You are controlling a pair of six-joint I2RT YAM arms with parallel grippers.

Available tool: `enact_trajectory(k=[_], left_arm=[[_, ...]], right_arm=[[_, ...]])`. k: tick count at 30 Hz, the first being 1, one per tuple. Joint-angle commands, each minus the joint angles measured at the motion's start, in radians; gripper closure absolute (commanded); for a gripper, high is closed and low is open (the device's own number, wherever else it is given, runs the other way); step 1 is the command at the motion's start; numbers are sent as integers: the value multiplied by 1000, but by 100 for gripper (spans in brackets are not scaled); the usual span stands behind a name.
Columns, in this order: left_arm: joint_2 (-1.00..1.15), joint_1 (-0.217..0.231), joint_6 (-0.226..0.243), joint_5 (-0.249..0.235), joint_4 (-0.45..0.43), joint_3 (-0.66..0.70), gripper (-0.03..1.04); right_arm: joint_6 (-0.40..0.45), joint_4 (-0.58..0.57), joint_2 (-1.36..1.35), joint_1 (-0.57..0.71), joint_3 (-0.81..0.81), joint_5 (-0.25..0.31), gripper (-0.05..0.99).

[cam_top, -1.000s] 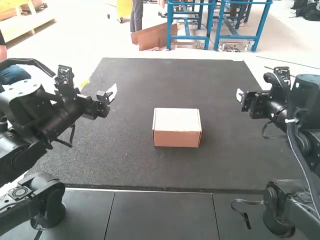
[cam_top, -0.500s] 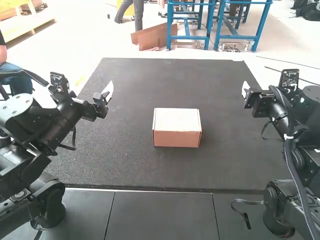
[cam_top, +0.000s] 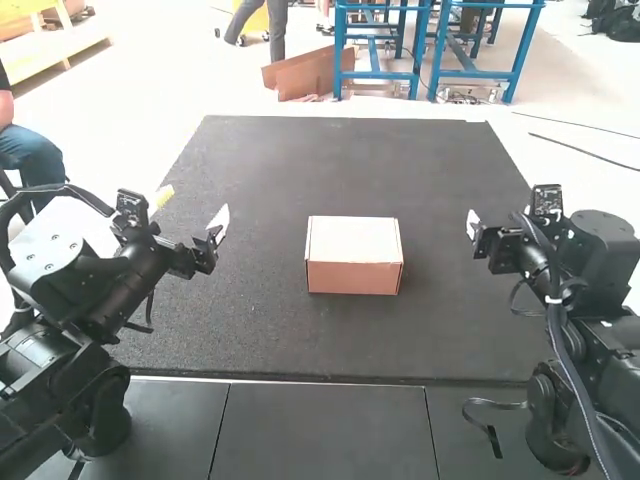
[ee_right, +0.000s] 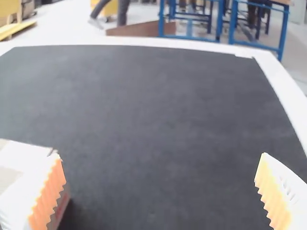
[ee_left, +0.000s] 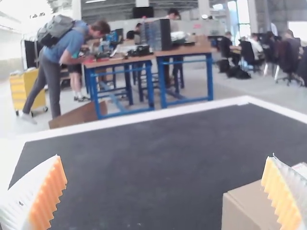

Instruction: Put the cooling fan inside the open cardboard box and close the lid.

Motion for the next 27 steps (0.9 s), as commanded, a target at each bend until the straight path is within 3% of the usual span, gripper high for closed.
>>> enact_trajectory(k=[1, 8, 16, 27], left_arm=[[-12, 22, 12, -15, -22, -7, 5], [-12, 87, -91, -18, -98, -7, 5], [-14, 220, -114, -18, -124, -7, 5], [-14, 237, -120, -19, -155, -7, 5]], right_arm=[[-8, 26, -18, -15, -12, -16, 3], [-8, 24, -127, -15, -68, -1, 3], [-11, -150, -352, -49, -75, 5, 3], [1, -206, -345, -98, -73, -2, 3]])
